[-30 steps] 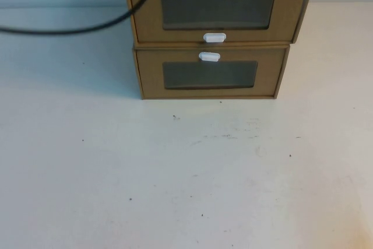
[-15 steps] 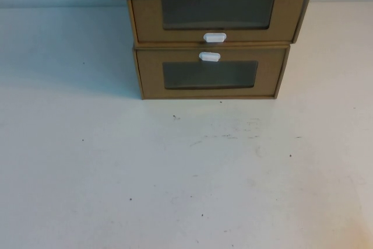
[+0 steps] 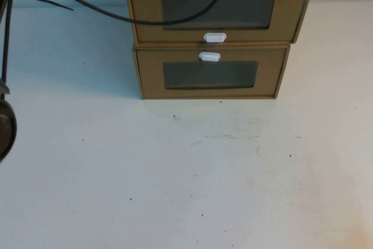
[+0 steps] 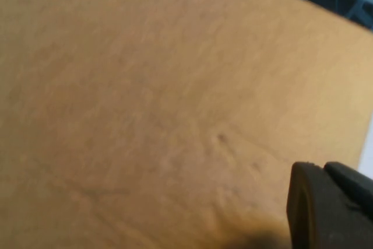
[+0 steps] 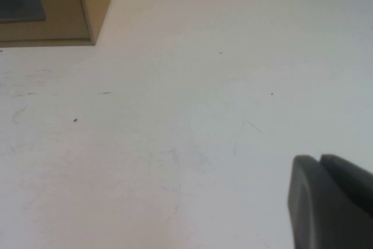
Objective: Open the shoe box
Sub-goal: 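Pull the top drawer of the cardboard box fully open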
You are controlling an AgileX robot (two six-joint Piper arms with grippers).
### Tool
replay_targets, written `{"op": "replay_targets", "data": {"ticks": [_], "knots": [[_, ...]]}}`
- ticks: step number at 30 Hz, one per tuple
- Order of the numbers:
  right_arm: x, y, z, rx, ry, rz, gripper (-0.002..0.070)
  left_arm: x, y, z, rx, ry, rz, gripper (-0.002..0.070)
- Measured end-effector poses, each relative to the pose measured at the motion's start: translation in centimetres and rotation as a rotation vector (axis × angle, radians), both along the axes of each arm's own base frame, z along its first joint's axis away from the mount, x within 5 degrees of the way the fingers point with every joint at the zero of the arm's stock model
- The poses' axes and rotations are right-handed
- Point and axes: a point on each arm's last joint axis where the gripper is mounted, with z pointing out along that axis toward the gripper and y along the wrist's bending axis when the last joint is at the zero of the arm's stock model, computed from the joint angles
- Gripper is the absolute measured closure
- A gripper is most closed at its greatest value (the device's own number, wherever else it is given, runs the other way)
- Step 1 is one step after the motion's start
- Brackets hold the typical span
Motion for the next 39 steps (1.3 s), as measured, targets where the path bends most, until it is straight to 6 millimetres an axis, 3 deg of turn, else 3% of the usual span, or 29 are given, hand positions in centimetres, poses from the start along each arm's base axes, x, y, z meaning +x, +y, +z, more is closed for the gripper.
{"op": "replay_targets", "data": {"ticks": [4,19,28,33,39], "knots": [[0.0,0.0,0.0,0.000,0.000,0.000,0.0690,0.7,-0.1,-1.3,0.019,0.020,0.008,0.0680],[0.0,0.0,0.2,0.008,-0.017,0.001,0.0690,1.0,-0.4,-1.6,-0.026,0.065,0.016,0.0680],[0.4,0.0,3.4,0.414,-0.368,-0.046,0.0690,0.9,-0.4,-1.6,-0.035,0.092,0.023,0.0680],[0.2,-0.6,4.4,0.526,-0.488,-0.091,0.0690,0.9,-0.4,-1.5,-0.035,0.094,0.023,0.0680],[0.1,0.0,5.1,0.647,-0.402,-0.057,0.0690,0.8,-0.4,-1.5,-0.032,0.099,0.018,0.0680]]}}
